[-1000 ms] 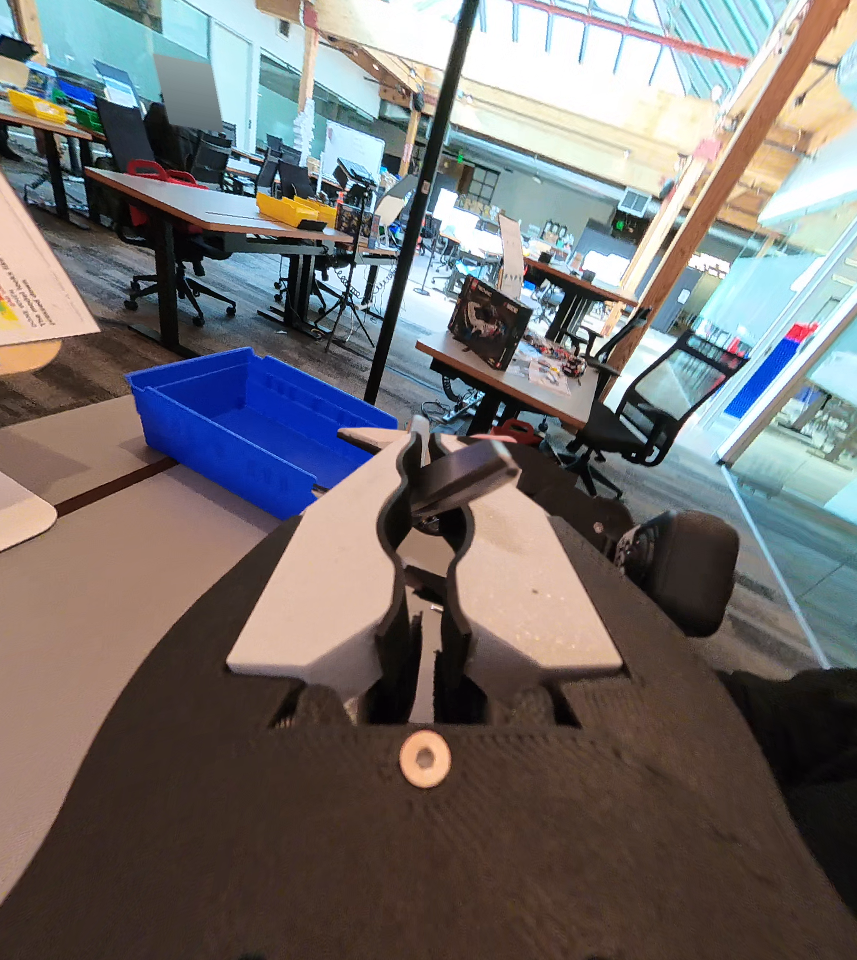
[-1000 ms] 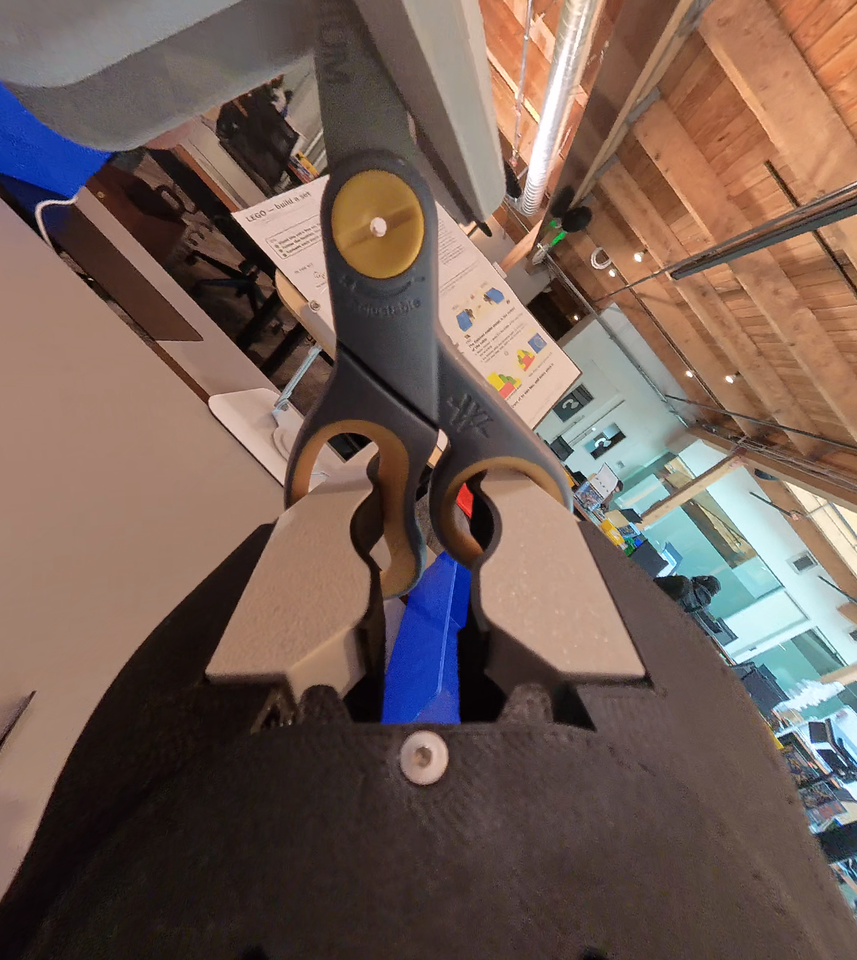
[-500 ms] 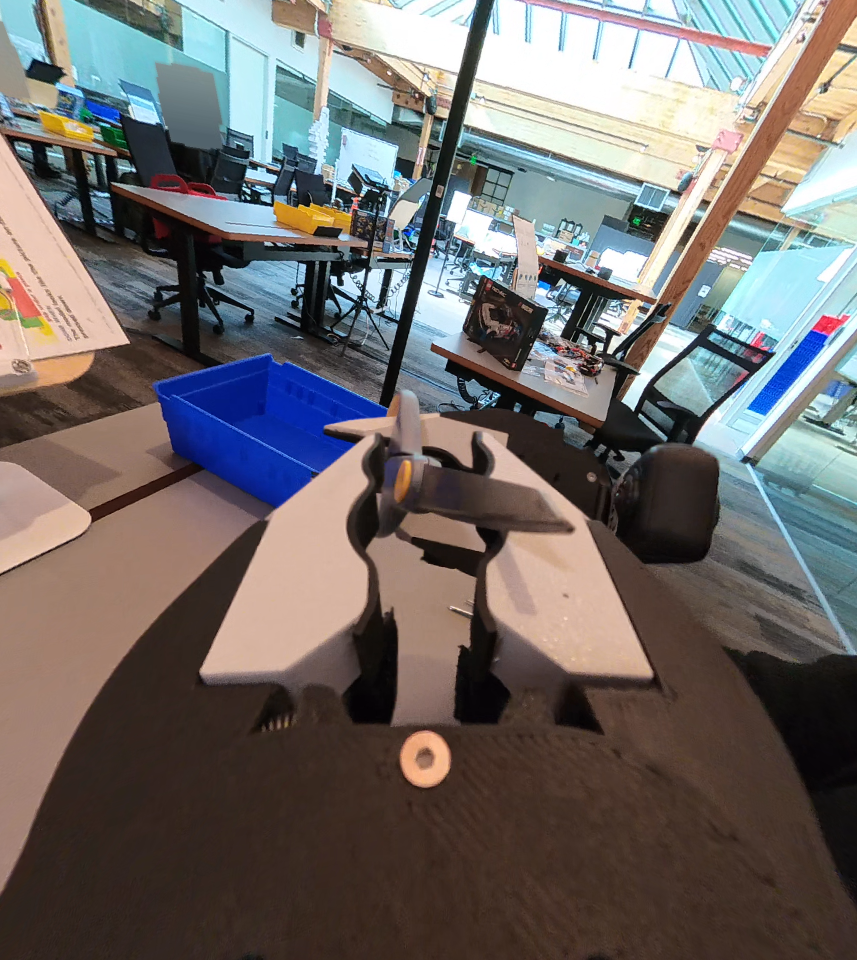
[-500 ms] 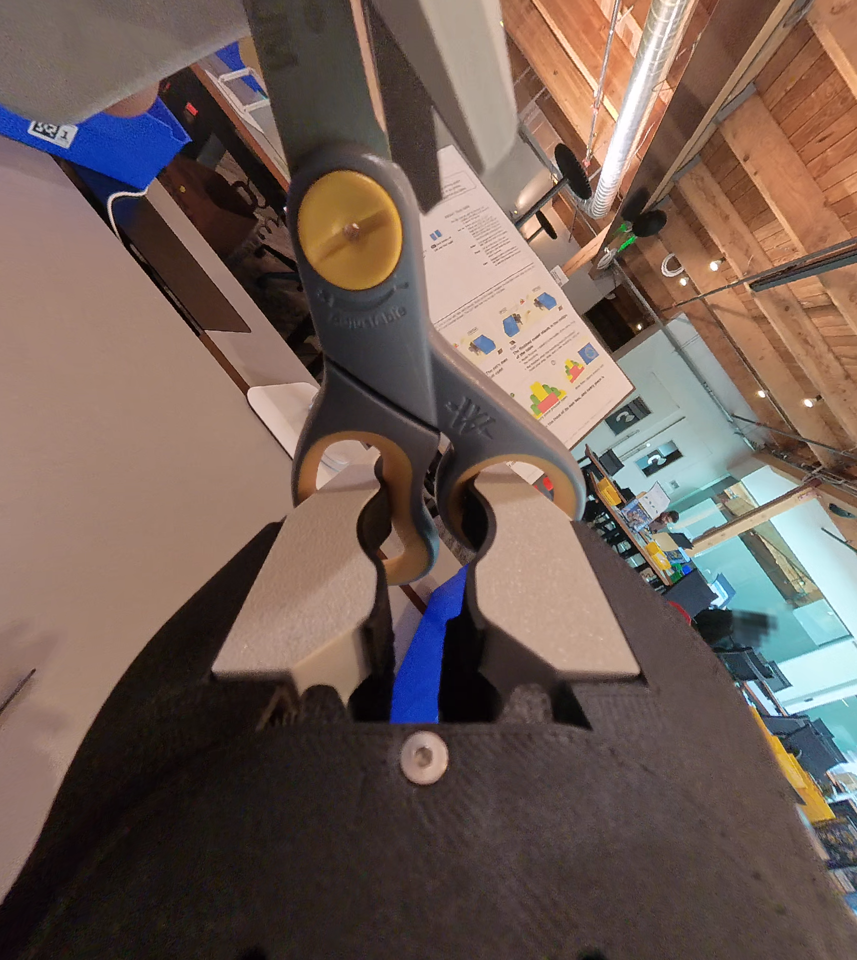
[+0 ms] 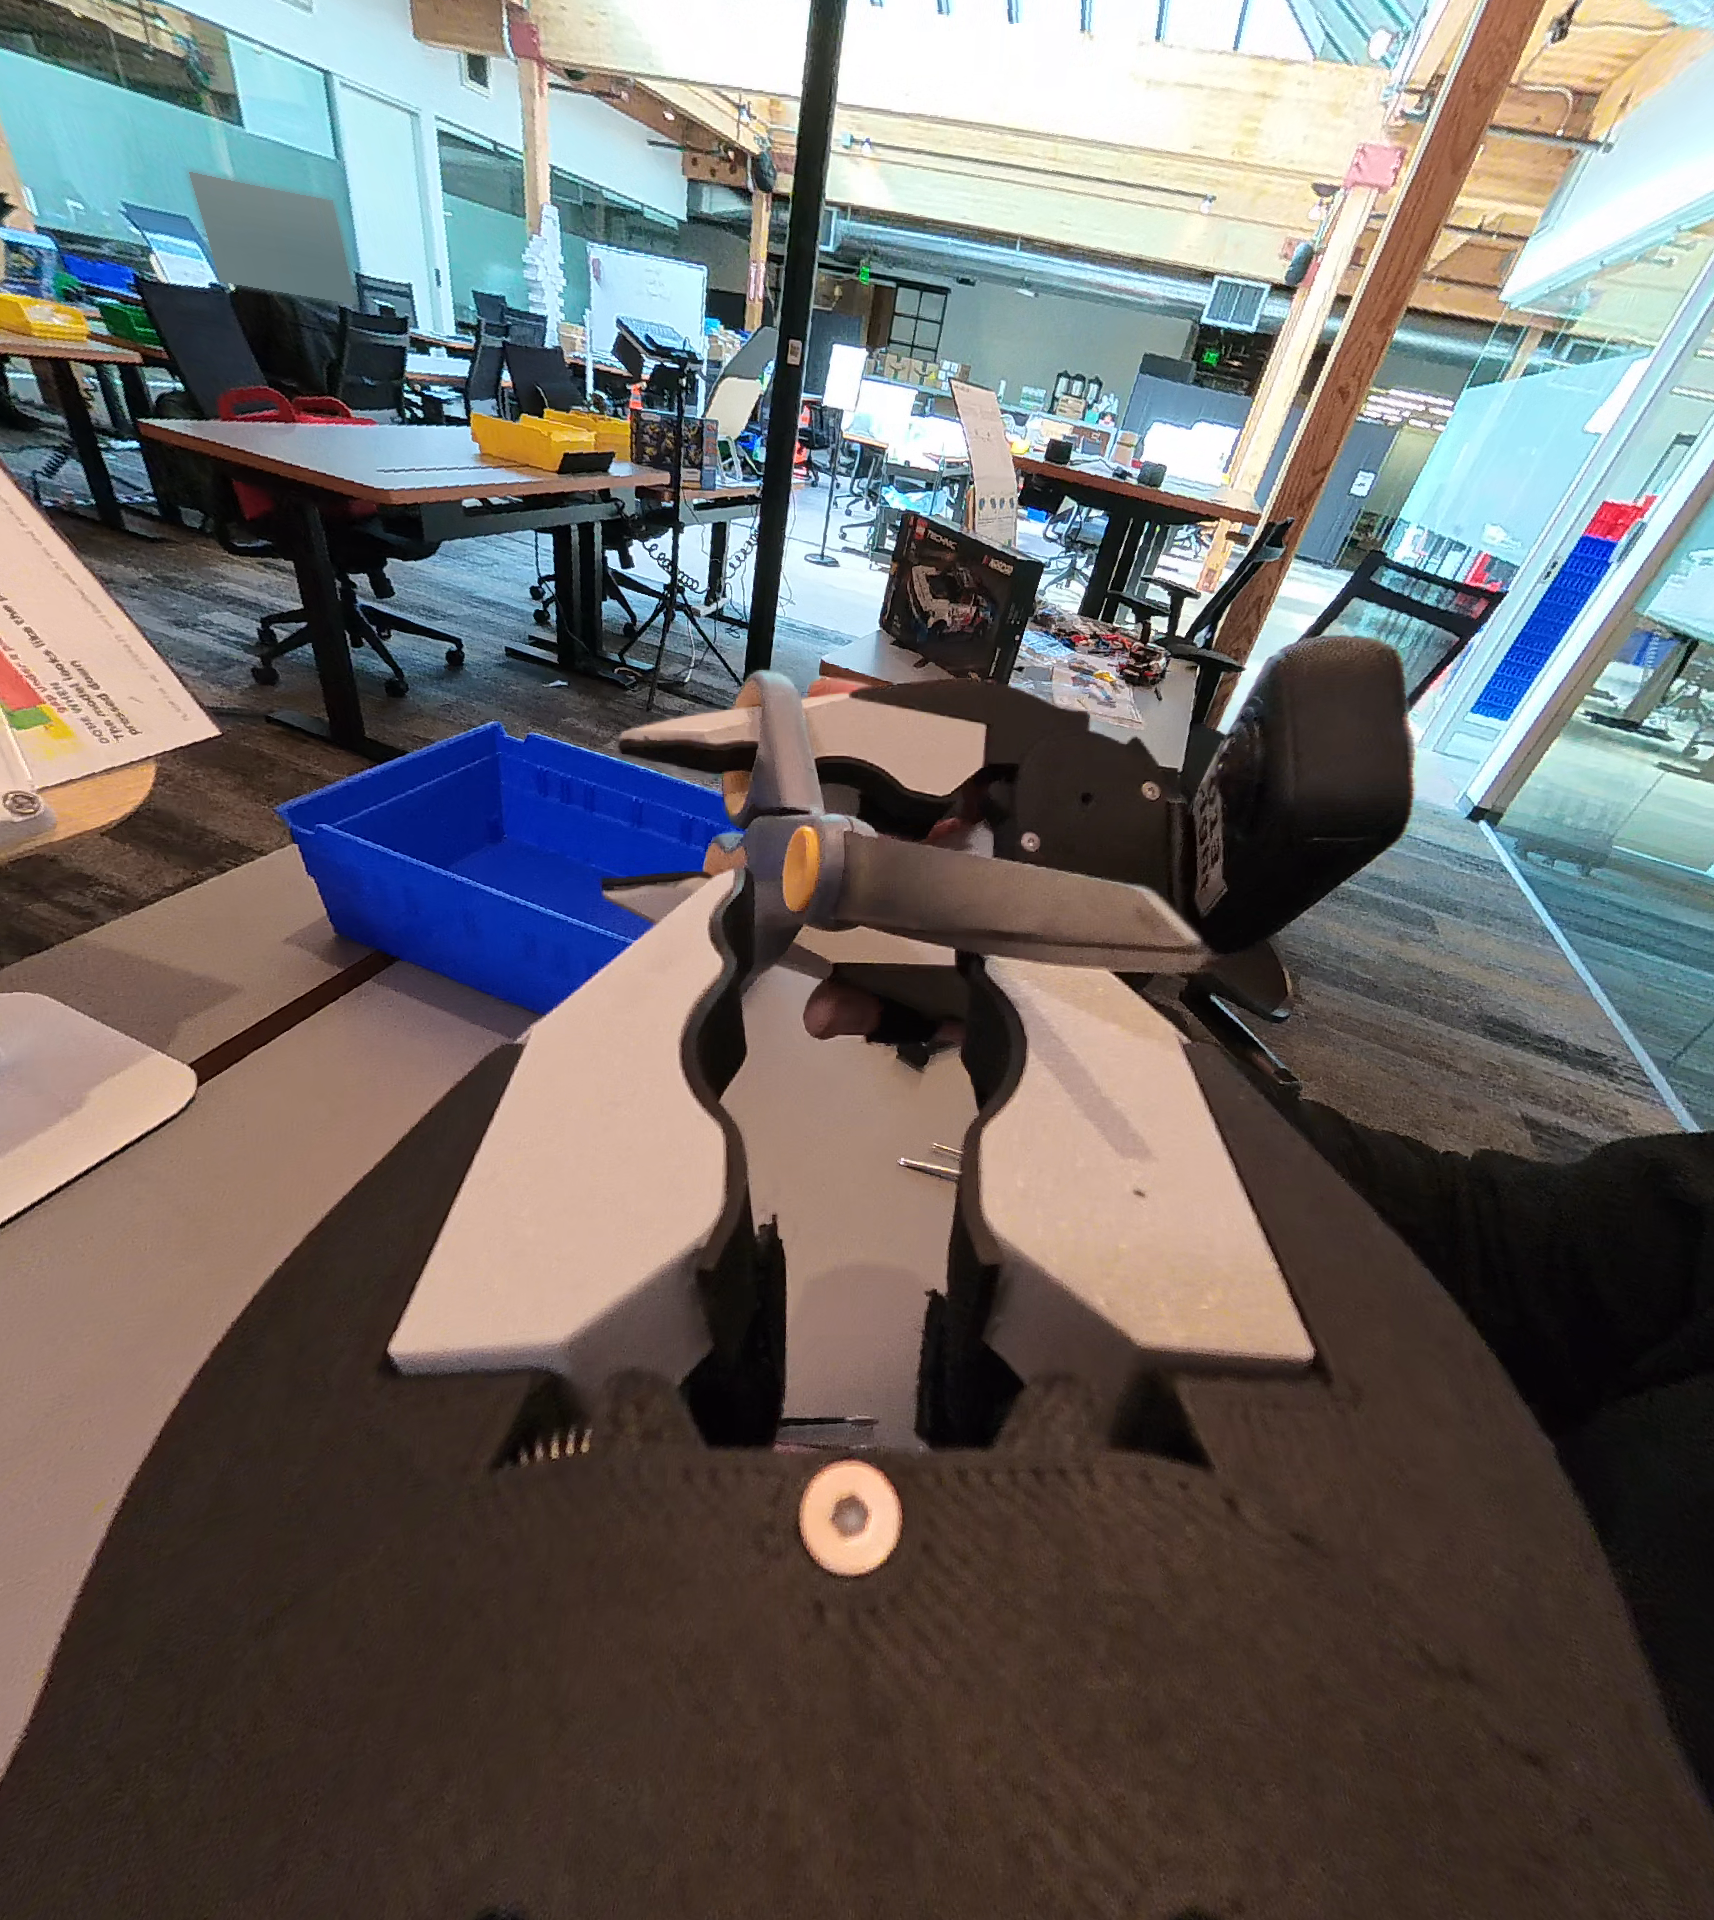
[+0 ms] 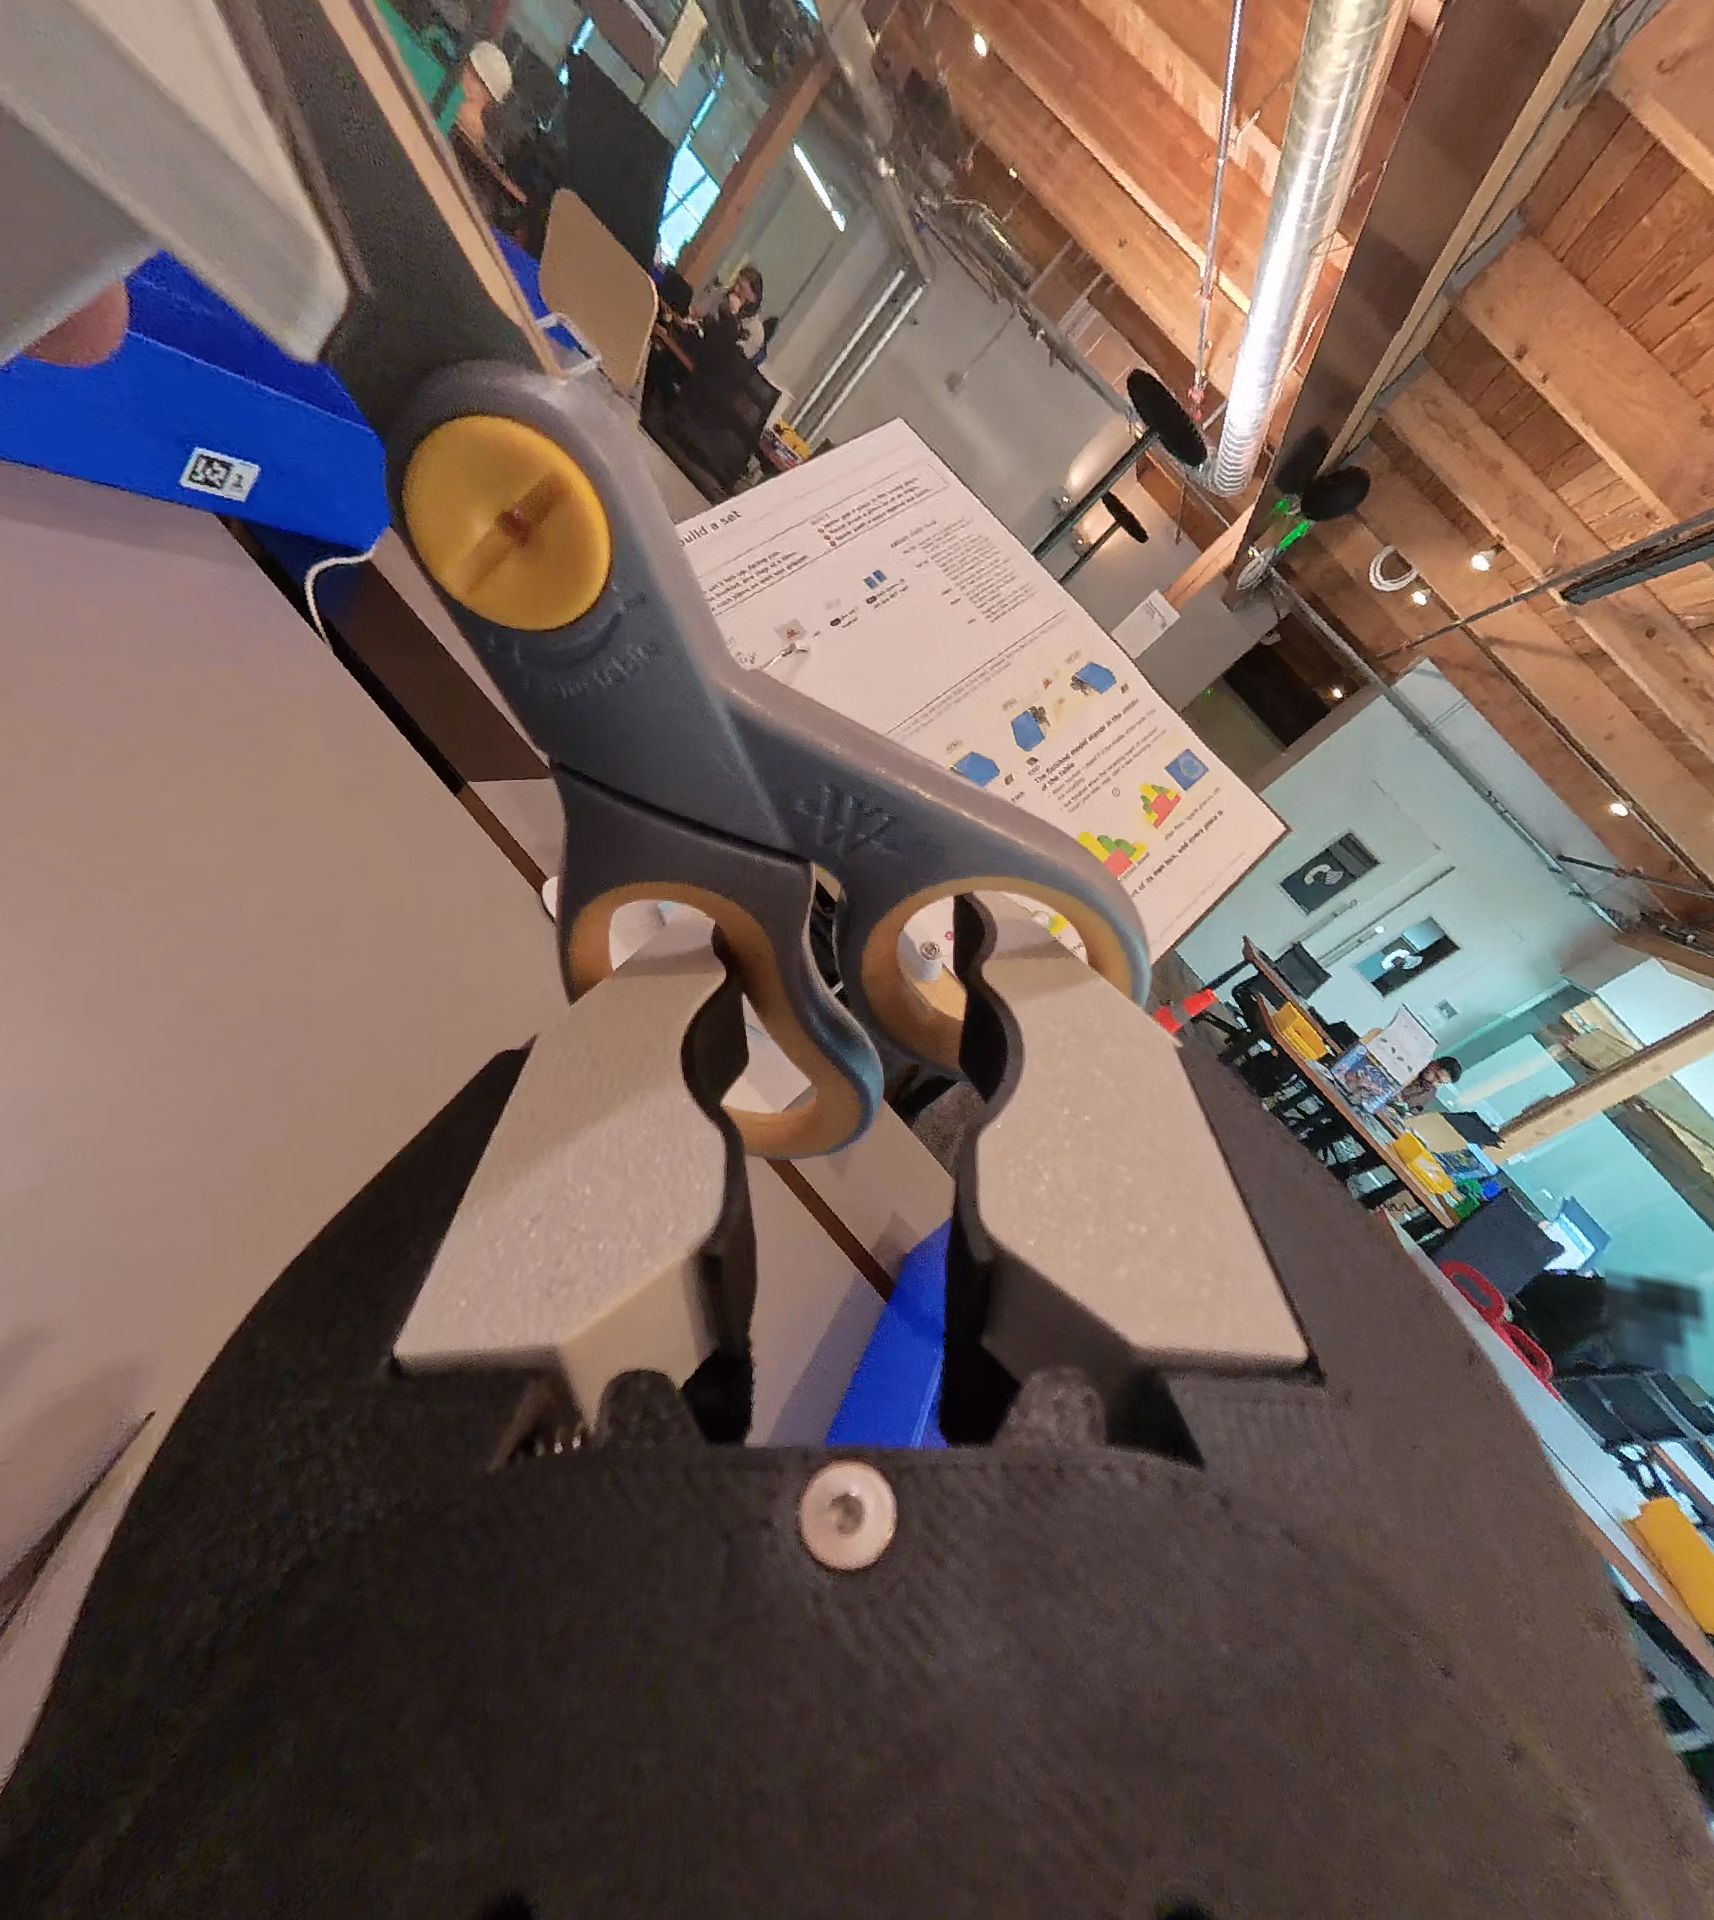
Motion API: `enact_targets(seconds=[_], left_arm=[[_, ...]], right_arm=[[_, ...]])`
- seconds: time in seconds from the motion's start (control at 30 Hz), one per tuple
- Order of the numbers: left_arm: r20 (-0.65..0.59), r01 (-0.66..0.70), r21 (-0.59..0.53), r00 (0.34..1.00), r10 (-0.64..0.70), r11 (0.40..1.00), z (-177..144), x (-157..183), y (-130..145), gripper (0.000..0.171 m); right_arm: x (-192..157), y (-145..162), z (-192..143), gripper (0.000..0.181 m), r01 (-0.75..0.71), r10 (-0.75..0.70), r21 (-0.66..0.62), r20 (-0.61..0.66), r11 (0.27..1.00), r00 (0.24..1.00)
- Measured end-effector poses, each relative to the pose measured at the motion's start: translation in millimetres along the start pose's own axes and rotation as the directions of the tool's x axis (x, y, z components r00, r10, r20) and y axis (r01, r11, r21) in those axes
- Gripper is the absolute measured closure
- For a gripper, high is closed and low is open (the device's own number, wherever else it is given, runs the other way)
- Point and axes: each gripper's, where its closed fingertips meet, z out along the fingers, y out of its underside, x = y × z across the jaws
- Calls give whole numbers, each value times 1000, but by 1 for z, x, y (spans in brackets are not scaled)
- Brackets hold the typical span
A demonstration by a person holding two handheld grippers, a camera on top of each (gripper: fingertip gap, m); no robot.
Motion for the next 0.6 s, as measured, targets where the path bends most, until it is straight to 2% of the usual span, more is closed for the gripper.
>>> enact_targets(seconds=[0.07, 0.1, 0.13, 0.17, 0.23, 0.43, 0.53, 0.6], left_arm=[[-12, 9, -2, 1000, -9, 1000, -1, 0, 0, 138], [-15, 5, 2, 1000, -5, 1000, -2, 1, 0, 139], [-14, 1, 1, 1000, -1, 1000, -2, 1, -1, 139], [-18, -3, 0, 1000, 3, 1000, -2, 2, 0, 141], [-17, -11, 0, 1000, 11, 1000, -2, 2, 0, 147], [-16, -32, -8, 999, 32, 999, 1, 1, 0, 143], [-17, -41, -25, 999, 41, 999, 1, 1, 3, 142], [-11, -54, -41, 999, 53, 998, -3, 1, 4, 138]], right_arm=[[-2, -2, 1, 146, 5, -5, 3, 13, 1000, 1000], [-3, 0, 4, 130, -2, 3, -21, 24, 1000, 1000], [-3, 3, 7, 96, -5, 7, -51, 22, 999, 1000], [-4, 4, 8, 79, 1, 1, -64, 24, 998, 1000], [-6, 1, 7, 87, -6, 7, -44, 34, 999, 999], [-12, -3, 3, 94, -38, 41, -30, 75, 999, 996], [-14, -3, 1, 106, -73, 73, -9, 104, 997, 992], [-9, -5, -3, 121, -88, 86, 18, 102, 996, 991]])
